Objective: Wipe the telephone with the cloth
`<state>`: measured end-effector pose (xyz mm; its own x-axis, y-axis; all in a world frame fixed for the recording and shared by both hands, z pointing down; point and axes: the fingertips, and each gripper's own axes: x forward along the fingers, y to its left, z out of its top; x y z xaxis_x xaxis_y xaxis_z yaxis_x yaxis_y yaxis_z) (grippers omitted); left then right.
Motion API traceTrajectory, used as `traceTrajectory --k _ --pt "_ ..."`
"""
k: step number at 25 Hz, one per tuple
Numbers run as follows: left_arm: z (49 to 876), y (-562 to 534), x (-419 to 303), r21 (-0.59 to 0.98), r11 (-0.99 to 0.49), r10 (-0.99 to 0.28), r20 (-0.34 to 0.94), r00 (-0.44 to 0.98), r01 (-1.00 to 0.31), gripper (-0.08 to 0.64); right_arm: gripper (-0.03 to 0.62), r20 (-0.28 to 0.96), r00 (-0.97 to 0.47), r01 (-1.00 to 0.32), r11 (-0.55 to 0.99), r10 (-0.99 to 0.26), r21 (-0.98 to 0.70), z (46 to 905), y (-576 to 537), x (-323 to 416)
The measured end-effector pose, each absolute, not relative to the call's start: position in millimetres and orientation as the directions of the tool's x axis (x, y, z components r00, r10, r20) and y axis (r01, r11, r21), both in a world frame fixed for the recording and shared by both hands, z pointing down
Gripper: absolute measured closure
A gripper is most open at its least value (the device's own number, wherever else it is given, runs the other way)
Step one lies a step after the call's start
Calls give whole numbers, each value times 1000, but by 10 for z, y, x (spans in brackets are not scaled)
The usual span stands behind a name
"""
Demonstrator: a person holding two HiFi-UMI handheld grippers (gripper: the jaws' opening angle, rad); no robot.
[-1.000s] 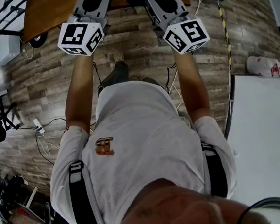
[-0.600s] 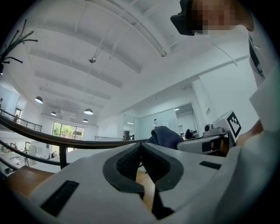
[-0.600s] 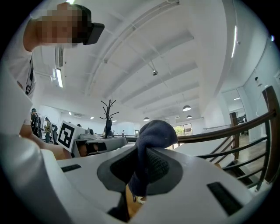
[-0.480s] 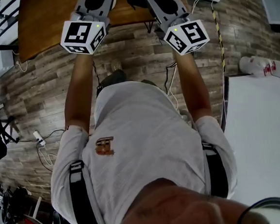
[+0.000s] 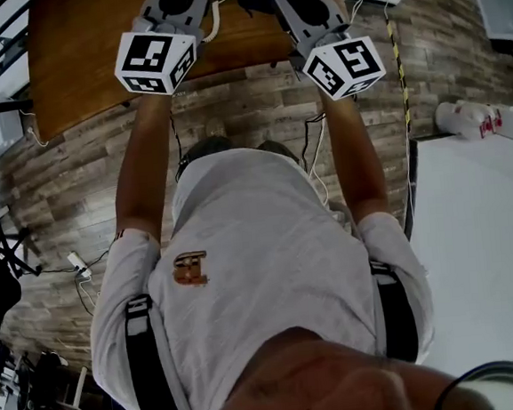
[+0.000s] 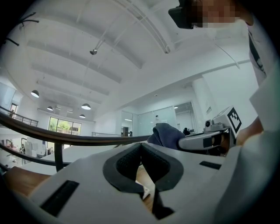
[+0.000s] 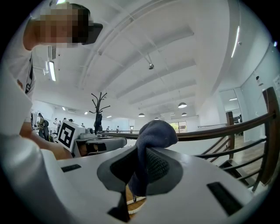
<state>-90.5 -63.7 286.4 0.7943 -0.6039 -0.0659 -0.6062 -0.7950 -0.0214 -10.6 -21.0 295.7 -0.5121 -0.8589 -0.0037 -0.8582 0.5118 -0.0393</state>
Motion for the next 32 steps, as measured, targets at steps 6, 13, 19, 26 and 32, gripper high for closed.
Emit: traceTrajectory --k 6,13,19,26,32 --pt "3010 -1231 -873 0 -808 -590 -22 807 -590 541 532 19 -493 -869 492 -870 -44 3018 -777 -57" --pt "3160 -1540 -805 13 -808 -589 27 808 -589 541 532 53 -494 -870 493 -868 -31 3089 -1063 15" --pt "3247 -1864 -645 18 -791 -610 58 791 -611 541 532 77 -521 -854 520 -850 -25 3139 -1444 189" --pt "3348 -2284 -504 11 -759 -647 103 755 -651 541 532 85 -568 -823 566 -819 -45 3181 -1926 358" --pt "3487 -2658 -292 7 -726 -680 140 719 -688 541 532 103 -611 -791 608 -785 -68 3301 -2353 567"
